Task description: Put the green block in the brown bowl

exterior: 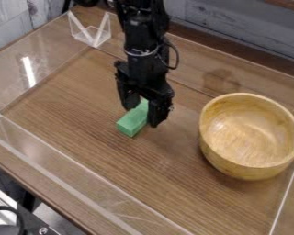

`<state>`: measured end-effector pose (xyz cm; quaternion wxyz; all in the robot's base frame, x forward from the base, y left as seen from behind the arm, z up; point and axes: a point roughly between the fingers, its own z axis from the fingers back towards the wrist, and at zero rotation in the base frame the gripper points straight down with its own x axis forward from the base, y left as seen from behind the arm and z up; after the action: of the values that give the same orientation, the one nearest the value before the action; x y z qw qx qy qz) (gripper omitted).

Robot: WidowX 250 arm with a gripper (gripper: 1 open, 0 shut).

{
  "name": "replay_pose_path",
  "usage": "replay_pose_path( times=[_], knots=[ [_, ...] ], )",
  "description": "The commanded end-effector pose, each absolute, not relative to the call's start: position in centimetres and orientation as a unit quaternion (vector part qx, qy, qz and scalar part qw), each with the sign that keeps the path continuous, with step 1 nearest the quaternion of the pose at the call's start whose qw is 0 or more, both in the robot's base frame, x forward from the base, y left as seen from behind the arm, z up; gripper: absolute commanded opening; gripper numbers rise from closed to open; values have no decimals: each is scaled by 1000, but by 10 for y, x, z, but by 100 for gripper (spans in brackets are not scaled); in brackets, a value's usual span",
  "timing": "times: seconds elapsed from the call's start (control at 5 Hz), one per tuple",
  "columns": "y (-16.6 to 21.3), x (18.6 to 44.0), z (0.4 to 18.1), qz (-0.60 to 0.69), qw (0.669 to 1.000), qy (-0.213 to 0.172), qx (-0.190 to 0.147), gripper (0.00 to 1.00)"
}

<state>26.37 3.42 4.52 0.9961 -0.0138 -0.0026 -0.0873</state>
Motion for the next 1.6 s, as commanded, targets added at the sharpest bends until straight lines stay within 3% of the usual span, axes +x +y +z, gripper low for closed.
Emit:
replay_pose_path(
  times=[0.0, 1.4],
  knots=[
    [38, 270, 48, -85, 996, -24, -12, 100],
    [40, 277, 30, -83, 996, -29, -25, 100]
  ],
)
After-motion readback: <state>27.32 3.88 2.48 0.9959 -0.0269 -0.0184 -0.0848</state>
